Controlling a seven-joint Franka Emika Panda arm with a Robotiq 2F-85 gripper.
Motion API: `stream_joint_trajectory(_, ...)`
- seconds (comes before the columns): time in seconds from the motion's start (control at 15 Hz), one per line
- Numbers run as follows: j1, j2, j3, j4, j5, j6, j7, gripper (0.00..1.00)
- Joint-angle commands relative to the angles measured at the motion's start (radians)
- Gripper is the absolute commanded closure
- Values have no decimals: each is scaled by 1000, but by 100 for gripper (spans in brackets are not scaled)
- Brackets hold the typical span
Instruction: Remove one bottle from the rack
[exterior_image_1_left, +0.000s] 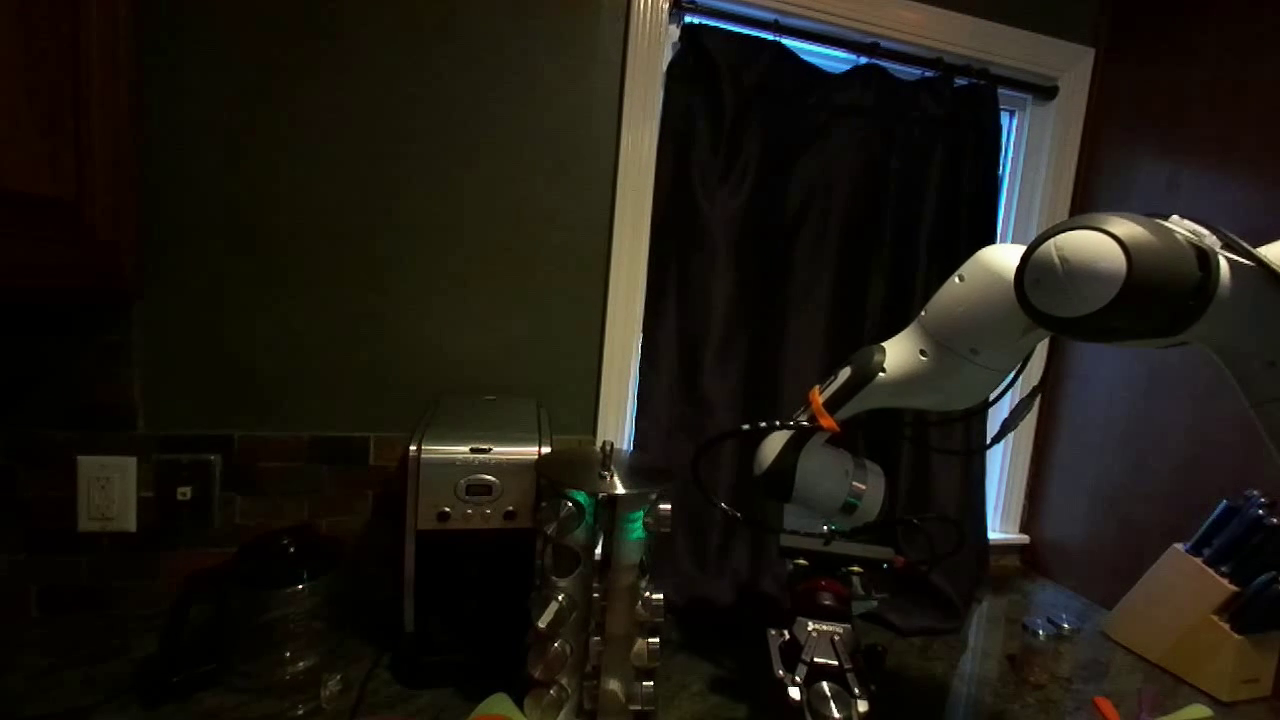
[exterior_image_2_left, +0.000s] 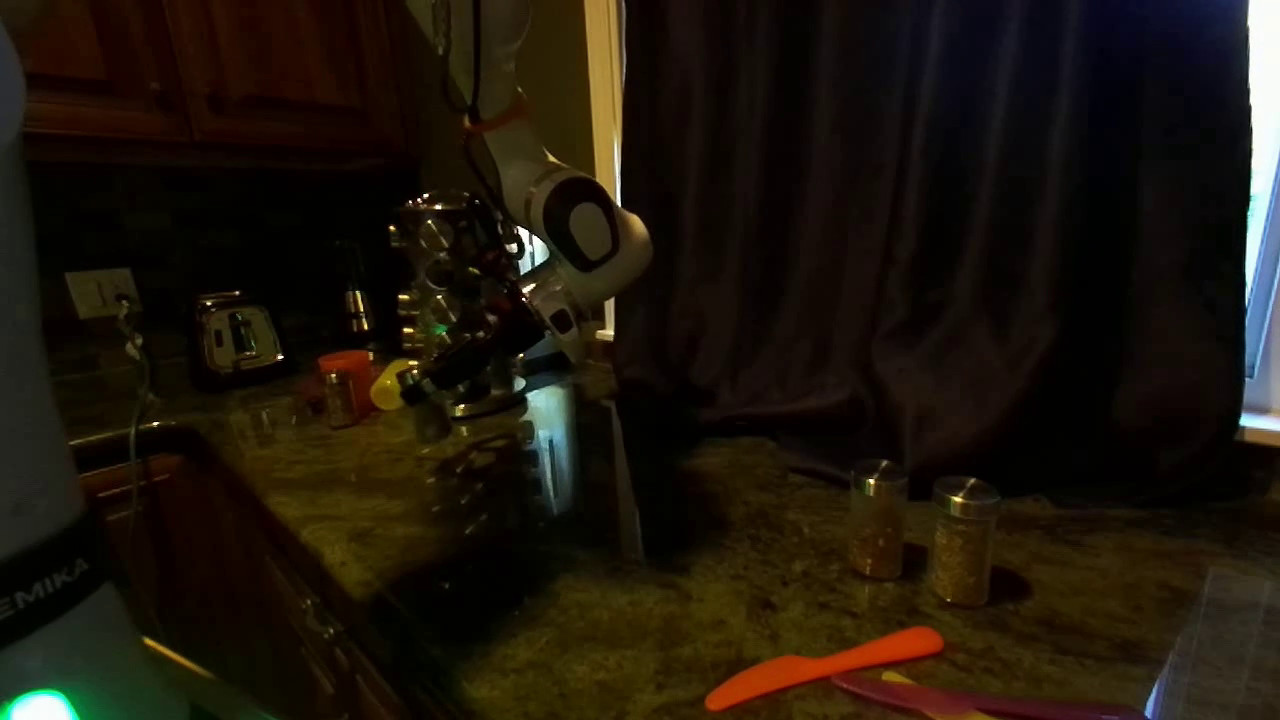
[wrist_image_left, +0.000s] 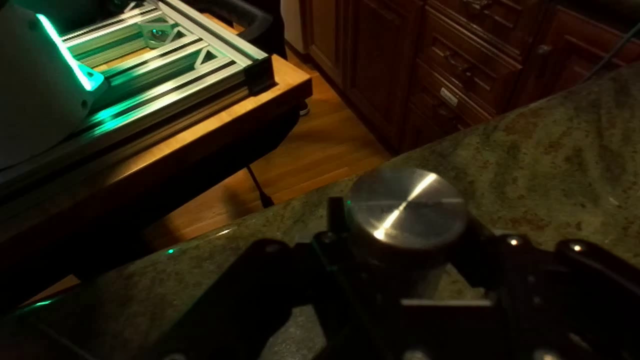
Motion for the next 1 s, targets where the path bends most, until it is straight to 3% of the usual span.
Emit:
stream_joint_trajectory(0.0,-17,59,-8,43,92,-12,-39,76)
stream_joint_trajectory(0.53,-39,109,-52,43,243,129,-71,76)
stream_joint_trajectory(0.93,-70,130,-75,48,323,172,-77,76)
